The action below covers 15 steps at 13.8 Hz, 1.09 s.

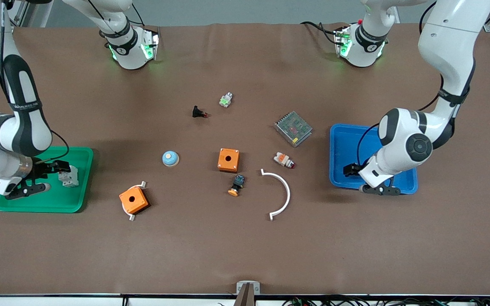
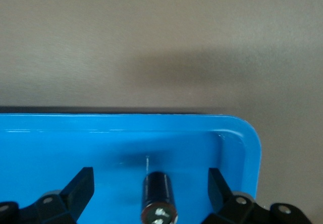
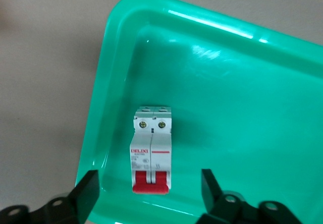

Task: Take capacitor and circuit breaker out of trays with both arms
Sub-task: 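Grasp the breaker with the right gripper while the left gripper grasps the capacitor, then carry the breaker with the right gripper while the left gripper carries the capacitor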

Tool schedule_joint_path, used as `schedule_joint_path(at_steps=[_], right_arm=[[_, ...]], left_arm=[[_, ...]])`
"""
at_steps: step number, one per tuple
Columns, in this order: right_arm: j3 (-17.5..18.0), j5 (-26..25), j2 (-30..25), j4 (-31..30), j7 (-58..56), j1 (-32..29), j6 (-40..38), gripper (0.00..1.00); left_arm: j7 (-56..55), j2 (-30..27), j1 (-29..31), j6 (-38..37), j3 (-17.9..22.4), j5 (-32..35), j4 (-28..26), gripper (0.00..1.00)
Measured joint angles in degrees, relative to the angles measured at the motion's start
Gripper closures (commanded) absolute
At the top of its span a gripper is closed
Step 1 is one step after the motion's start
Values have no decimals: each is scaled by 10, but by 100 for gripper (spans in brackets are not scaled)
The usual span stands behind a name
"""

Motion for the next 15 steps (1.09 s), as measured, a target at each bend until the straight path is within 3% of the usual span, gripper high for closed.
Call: schedule_joint_path(at_steps=[2, 3, 5, 6, 11, 15], right_arm=[[1, 0, 14, -1, -2, 1, 10, 27], [1, 0, 19, -1, -5, 2, 16, 44], [1, 0, 26, -1, -19, 4, 24, 87], [1, 0, 28, -1, -23, 4, 26, 99], [3, 0, 18, 27, -21, 23, -8, 100], [5, 0, -23, 120, 50, 64, -154, 100]], left_arm=[[0, 3, -6, 5, 0, 1, -10, 8], [0, 3, -6, 6, 0, 3, -15, 14], [0, 1, -6, 6, 0, 7, -26, 28], [0, -1, -6, 6, 0, 8, -32, 34], [0, -14, -6, 6, 0, 18, -50, 75], [0, -22, -6, 10, 0, 20, -47, 97]])
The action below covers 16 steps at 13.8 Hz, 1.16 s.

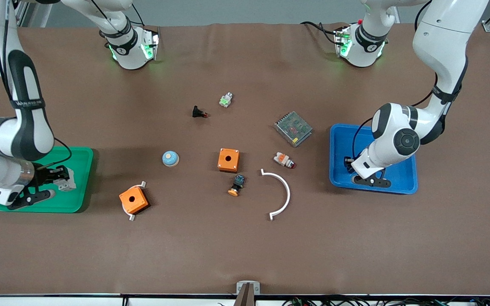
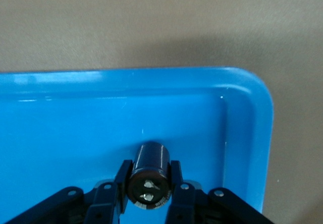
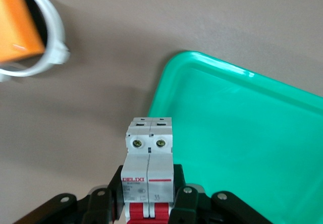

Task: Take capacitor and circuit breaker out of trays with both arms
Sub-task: 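Carry the breaker with the right gripper while the left gripper carries the capacitor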

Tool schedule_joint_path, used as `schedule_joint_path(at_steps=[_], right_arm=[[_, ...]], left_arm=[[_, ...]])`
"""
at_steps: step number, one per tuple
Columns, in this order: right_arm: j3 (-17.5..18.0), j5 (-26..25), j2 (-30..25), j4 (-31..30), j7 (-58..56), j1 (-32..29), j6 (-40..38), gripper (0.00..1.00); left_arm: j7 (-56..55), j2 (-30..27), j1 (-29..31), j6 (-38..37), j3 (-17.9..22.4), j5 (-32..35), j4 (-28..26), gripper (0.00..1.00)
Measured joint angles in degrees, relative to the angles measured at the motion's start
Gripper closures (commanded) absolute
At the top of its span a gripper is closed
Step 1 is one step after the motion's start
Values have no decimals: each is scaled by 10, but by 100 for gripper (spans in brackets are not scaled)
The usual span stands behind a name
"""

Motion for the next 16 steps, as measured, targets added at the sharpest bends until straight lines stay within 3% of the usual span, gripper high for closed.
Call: schedule_joint_path(at_steps=[4, 8, 13, 16], right_arm=[[5, 4, -22, 25, 180, 89, -62, 100], [7, 44, -16, 22, 360, 192, -59, 100], [7, 63, 9, 17, 500, 270, 7, 100], [7, 111, 54, 12, 519, 291, 59, 98]], left_arm=[[-32, -7, -10, 3, -4, 0, 51, 99], [-153, 4, -73, 1, -9, -1, 127, 99], [-297, 94, -172, 1, -10, -4, 239, 99], [-348, 157, -220, 2, -7, -4, 310, 99]])
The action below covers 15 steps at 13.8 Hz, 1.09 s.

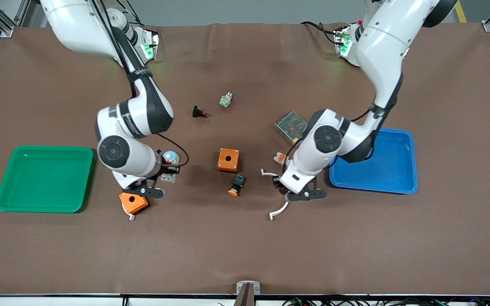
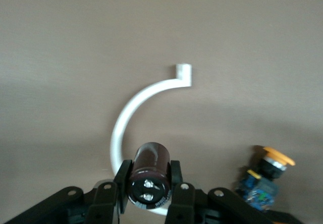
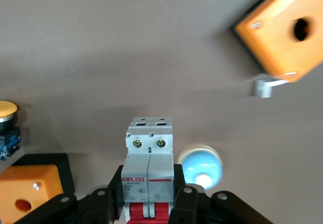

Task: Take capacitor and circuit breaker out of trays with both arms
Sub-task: 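Carry the breaker with the right gripper while the left gripper carries the capacitor, then lower and release the breaker while the left gripper releases the capacitor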

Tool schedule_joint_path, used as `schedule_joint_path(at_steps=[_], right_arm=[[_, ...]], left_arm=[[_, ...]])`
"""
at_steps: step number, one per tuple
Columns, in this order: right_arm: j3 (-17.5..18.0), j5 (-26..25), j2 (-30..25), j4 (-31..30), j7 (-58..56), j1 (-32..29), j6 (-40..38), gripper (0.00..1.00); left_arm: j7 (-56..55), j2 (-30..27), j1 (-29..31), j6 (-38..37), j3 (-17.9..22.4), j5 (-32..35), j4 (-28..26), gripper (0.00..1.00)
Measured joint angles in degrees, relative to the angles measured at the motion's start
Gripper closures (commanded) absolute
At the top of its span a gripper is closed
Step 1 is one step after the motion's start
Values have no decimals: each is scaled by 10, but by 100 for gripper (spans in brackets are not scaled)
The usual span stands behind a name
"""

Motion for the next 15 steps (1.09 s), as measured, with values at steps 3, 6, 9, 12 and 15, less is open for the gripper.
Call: schedule_joint_path(at_steps=[3, 6, 9, 12, 15], right_arm=[[0, 9, 40, -1, 3, 8, 46, 92], [0, 10, 58, 0, 5, 10, 60, 80], [0, 10, 65, -1, 5, 12, 77, 11], [0, 10, 65, 0, 6, 16, 79, 0], [-5, 10, 60, 5, 6, 16, 67, 0]], left_arm=[[-16, 45, -22, 0, 5, 0, 53, 98], [-39, 74, -84, 0, 69, 0, 84, 86], [-63, 94, -142, 0, 115, 0, 102, 63], [-66, 102, -146, 6, 119, 0, 111, 34], [-66, 102, -144, 15, 121, 0, 115, 23]])
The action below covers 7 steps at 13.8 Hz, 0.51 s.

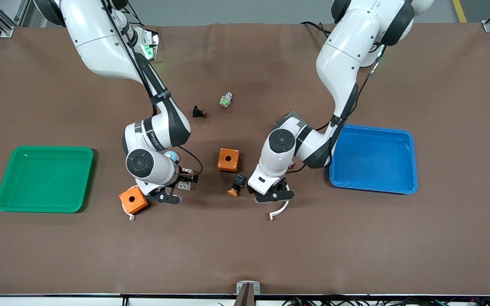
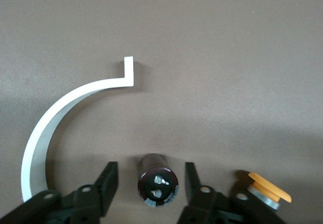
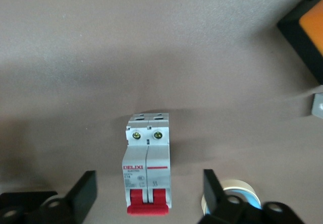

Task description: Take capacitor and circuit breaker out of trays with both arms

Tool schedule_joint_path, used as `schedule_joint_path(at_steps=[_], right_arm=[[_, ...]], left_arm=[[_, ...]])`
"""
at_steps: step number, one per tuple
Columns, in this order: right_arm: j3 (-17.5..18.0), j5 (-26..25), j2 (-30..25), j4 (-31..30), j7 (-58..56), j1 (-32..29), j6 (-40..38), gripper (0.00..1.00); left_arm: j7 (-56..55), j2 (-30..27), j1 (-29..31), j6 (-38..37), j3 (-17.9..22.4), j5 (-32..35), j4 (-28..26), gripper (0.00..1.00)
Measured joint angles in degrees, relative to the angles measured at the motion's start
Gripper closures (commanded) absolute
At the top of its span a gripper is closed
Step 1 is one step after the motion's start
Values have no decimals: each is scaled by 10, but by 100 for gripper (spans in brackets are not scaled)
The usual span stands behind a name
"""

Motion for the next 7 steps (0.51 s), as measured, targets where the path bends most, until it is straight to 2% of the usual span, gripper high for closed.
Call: schedule_joint_path(at_steps=[2, 5, 7], right_arm=[[-5, 0, -19, 7, 0, -1, -27, 0], [-13, 0, -86, 17, 0, -18, -107, 0], [-15, -7, -145, 21, -5, -42, -172, 0]], left_arm=[[0, 0, 1, 1, 5, 0, 8, 0], [0, -18, 3, -14, 21, 0, 22, 0], [3, -56, 15, -72, 24, 0, 26, 0]])
